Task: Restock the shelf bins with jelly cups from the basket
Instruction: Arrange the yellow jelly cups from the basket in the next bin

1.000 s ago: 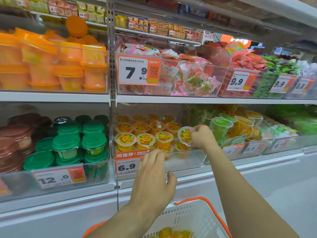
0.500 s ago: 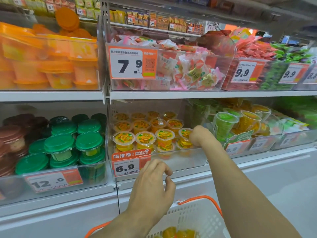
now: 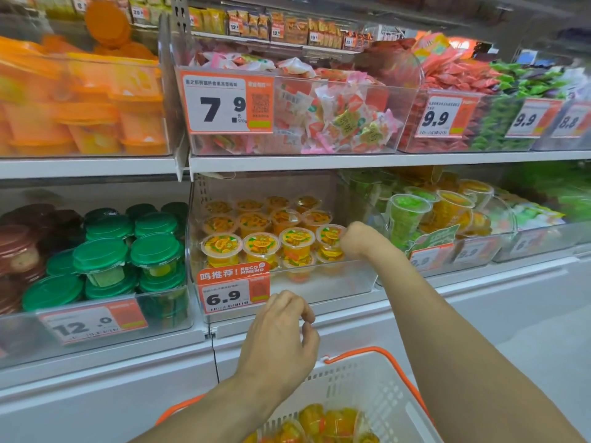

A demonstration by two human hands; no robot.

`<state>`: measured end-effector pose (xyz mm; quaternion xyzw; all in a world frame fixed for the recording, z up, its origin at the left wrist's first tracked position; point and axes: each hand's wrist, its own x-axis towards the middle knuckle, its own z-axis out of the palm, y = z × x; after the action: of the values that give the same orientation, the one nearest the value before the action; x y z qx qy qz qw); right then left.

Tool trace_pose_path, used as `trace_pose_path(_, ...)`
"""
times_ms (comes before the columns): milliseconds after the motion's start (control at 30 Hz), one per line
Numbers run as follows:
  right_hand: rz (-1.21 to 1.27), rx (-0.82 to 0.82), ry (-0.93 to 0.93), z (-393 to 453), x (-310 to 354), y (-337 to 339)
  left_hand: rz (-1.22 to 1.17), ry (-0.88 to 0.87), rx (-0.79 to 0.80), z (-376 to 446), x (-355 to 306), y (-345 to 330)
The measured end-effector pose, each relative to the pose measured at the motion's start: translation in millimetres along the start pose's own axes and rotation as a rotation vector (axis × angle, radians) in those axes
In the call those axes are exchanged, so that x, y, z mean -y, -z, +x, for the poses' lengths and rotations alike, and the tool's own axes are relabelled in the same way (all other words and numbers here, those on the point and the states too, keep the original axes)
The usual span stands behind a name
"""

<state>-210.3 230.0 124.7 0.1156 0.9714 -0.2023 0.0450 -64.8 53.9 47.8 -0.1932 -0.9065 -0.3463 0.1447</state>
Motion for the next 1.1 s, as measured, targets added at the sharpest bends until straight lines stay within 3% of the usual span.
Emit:
trace_pose_path(200, -0.014, 0.005, 0.002, -12, -4, 4, 0.039, 0.016, 0.04, -5, 1, -4)
trace_pose_path(467, 0.008, -0.109, 0.044, -19, -7, -3, 0.106, 0.002, 0.092, -4, 0, -9)
trace_pose_path(600, -0.061, -0.402, 0.148, -29, -16, 7, 0.256, 0.076, 0.258, -12, 7, -10)
trace_pose_path(700, -0.033, -0.767, 0.348, -45, -19, 3, 0.402, 0.194, 0.556, -29, 23, -16)
trace_pose_path(767, 0.108, -0.83, 0.511, -64, -17, -19, 0.421, 0.291, 0.74, -48, 41, -26)
trace_pose_path(833, 0.242, -0.665, 0.587, -91, -21, -65, 0.345, 0.437, 0.805, -80, 64, -43)
trace_pose_path(933, 0.108, -0.149, 0.559, -129, -50, -165, 0.271, 0.573, 0.813, -141, 94, -70)
trace_pose_path(1033, -0.219, 0.456, 0.312, -175, -104, -259, 0.225, 0.721, 0.966, -207, 118, -95)
trace_pose_path(1100, -0.321, 0.709, 0.171, -212, -144, -306, 0.226, 0.796, 1.102, -236, 121, -111)
